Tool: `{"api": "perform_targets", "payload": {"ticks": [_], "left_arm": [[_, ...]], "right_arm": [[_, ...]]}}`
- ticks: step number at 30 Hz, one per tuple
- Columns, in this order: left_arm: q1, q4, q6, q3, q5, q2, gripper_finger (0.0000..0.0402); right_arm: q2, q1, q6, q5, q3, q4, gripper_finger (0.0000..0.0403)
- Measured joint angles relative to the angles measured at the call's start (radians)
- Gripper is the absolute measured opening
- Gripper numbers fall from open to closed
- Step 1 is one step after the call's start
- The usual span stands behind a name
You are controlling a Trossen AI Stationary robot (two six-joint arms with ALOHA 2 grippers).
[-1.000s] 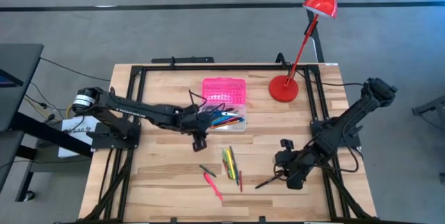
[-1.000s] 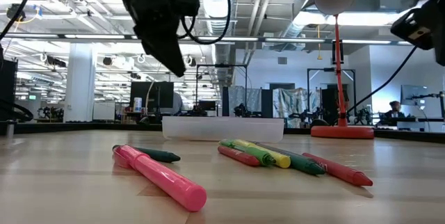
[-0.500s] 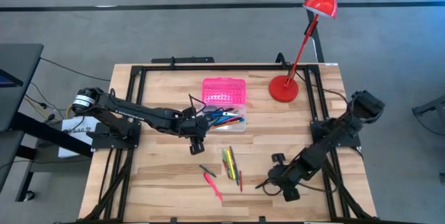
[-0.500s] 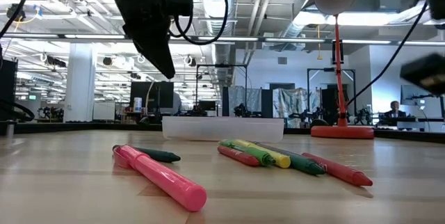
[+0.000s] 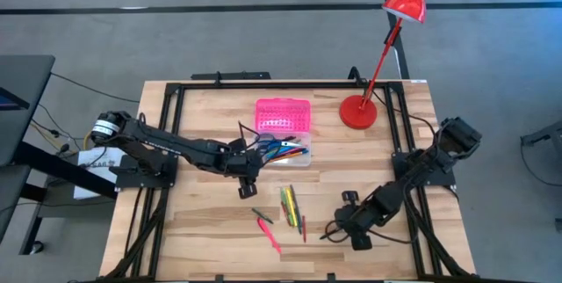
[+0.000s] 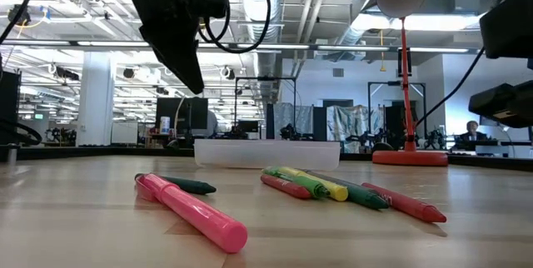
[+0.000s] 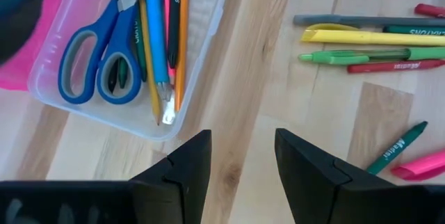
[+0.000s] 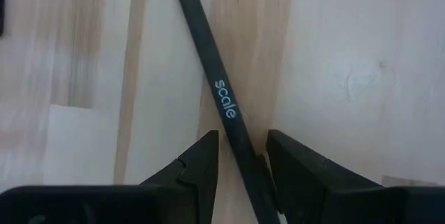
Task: Pick & place school supplies into a supply box
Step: Put the black pen into the pink supply box
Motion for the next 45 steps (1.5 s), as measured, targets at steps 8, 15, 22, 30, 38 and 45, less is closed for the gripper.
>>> {"api": "perform_targets", "payload": {"ticks": [8, 15, 22, 30, 38, 45], "left_arm": [[-0.026, -0.005, -0.027, 0.000, -0.014, 0.000, 0.0155], [-0.049, -0.033, -0.059, 0.000, -0.048, 0.000, 0.0155], [-0.078, -0.073, -0.088, -0.004, -0.083, 0.000, 0.0155], [-0.096, -0.073, -0.139, -0.036, -0.096, 0.001, 0.0155], [-0.118, -0.072, -0.180, -0.067, -0.097, 0.001, 0.0155], [-0.134, -0.067, -0.197, -0.080, -0.097, 0.001, 0.0155]], "right_arm": [[-0.001, -0.006, -0.001, 0.005, 0.000, -0.011, 0.0102], [0.050, -0.017, 0.088, 0.006, 0.009, -0.037, 0.0067], [0.045, -0.017, 0.213, 0.056, 0.008, -0.050, 0.0019], [0.013, -0.025, 0.335, 0.132, 0.002, -0.126, 0.0017], [0.006, -0.029, 0.357, 0.156, 0.027, -0.171, 0.0011], [0.007, -0.079, 0.282, 0.192, 0.089, -0.277, 0.0015]]}}
